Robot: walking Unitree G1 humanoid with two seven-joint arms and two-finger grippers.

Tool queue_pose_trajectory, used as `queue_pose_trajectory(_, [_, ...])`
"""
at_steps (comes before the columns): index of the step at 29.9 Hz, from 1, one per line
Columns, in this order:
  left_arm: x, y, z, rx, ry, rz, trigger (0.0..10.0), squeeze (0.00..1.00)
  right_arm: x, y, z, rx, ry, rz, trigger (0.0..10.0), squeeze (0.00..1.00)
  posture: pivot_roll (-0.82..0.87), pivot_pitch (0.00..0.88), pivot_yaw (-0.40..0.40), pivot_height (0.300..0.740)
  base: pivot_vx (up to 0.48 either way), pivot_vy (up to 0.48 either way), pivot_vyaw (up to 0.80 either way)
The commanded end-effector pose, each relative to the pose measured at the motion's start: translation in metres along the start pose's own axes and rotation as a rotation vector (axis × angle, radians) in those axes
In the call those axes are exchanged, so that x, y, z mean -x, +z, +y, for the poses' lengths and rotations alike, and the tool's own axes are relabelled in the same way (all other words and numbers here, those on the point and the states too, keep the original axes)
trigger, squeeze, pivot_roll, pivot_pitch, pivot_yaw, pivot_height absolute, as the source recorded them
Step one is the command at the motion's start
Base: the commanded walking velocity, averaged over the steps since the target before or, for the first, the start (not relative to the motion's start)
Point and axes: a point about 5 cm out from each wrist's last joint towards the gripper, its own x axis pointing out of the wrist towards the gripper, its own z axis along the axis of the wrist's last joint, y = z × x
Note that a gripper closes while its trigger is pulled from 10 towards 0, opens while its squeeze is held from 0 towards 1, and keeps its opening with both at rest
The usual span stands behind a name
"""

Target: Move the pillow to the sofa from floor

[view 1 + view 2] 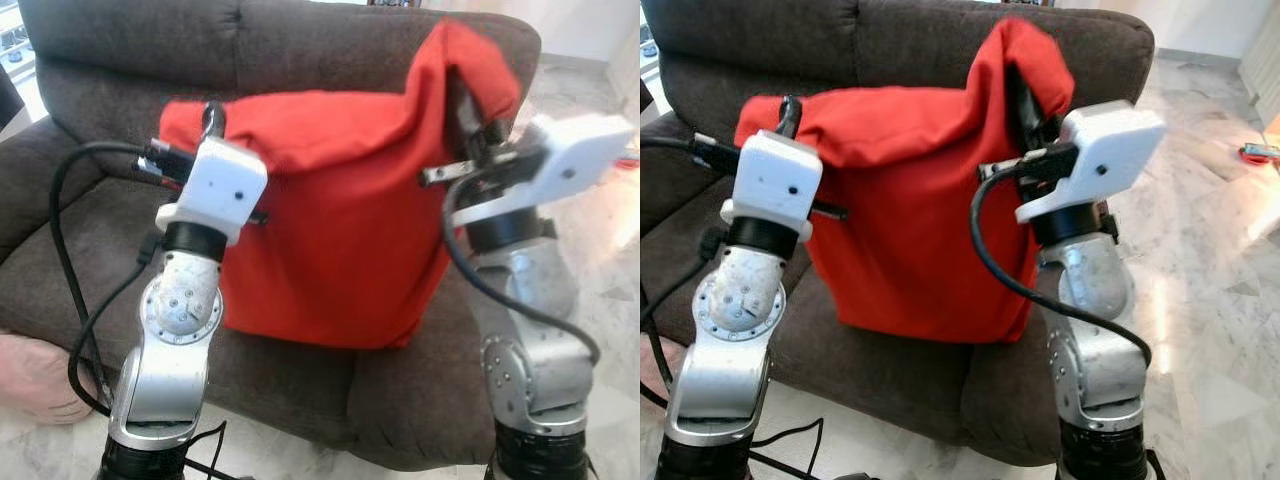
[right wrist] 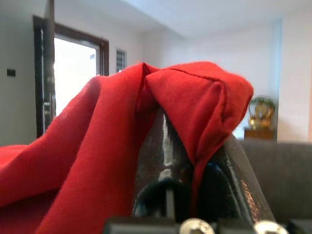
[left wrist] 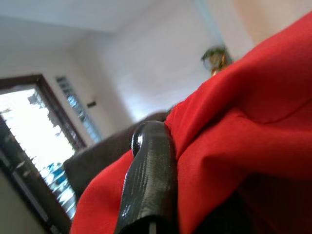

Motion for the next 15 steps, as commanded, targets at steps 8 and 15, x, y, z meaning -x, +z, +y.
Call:
queue_pose_trajectory(8, [-0.011, -0.023, 0.027, -0.132, 0.126, 0.03, 10.0, 0.0, -0.01, -0.019, 0.023, -0.015, 0.078, 0.073, 10.0, 0.0, 0.17, 0.052, -0.063, 0.74, 0.0, 0.0, 0.0])
queue_pose_trajectory(15, [-0.019, -0.043, 0.026, -0.185, 0.075, 0.07, 10.0, 0.0, -0.019, -0.032, 0.038, -0.032, 0.125, 0.108, 10.0, 0.0, 0.18, 0.052, -0.072, 0.74, 0.0, 0.0, 0.0])
